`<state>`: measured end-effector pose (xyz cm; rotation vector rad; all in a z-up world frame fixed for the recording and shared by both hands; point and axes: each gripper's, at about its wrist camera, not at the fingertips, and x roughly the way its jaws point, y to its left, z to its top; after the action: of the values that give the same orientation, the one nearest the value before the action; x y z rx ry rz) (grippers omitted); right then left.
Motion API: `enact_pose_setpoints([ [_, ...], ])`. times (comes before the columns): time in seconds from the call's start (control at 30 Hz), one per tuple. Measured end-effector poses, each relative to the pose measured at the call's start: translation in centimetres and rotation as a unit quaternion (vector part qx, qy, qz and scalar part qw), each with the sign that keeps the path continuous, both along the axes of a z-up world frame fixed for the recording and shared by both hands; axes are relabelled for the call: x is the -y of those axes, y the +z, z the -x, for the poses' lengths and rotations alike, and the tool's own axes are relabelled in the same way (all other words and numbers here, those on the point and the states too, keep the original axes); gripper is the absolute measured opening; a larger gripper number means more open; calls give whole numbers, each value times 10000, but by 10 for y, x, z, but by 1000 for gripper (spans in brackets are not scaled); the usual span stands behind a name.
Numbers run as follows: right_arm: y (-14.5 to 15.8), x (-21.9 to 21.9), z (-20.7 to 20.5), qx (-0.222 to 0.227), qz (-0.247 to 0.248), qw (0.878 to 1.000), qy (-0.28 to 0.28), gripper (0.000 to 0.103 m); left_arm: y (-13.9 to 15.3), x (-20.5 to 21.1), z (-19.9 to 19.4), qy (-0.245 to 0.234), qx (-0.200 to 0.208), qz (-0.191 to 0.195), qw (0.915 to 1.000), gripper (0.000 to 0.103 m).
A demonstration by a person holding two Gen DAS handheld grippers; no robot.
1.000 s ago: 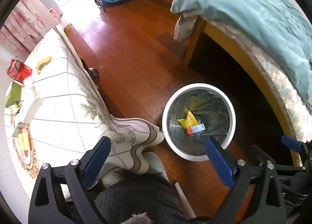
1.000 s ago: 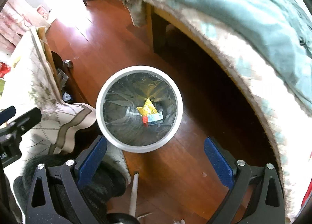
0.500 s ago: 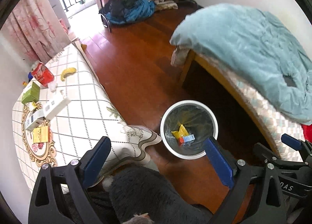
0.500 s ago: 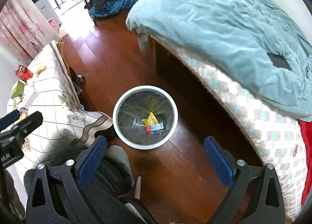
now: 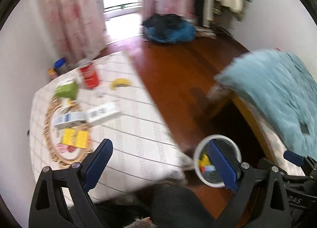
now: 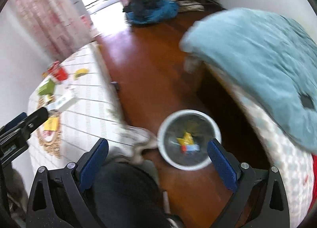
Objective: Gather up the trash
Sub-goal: 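Move both tools back toward the table, then grasp the yellow cigarette box with the left tool while the right tool grasps the white barcode box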
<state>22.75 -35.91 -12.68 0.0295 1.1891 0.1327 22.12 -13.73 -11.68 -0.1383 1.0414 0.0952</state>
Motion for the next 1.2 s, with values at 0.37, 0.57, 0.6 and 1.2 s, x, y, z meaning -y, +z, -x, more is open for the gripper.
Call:
enact_pose_setpoints([
  [0.37,-83,-263,-86,-286,598,9494,3070,101,-129,-219,17,2731,-1085,-385,9551,100],
  [0.57,-149,-377,-108,-332,1644,8691,4653,101,-184,-262,34,3337,-1542,-198,9298,100],
  [0.6,-160,-390,-109,-305,1834,8552,4838,101,-189,-263,34,3350,-1565,-163,9290,100],
  [1.2,-204,-308,-159,-1390,754,9558,2478,61,-220,-277,-13,3995,-1480,2024,8818,99],
])
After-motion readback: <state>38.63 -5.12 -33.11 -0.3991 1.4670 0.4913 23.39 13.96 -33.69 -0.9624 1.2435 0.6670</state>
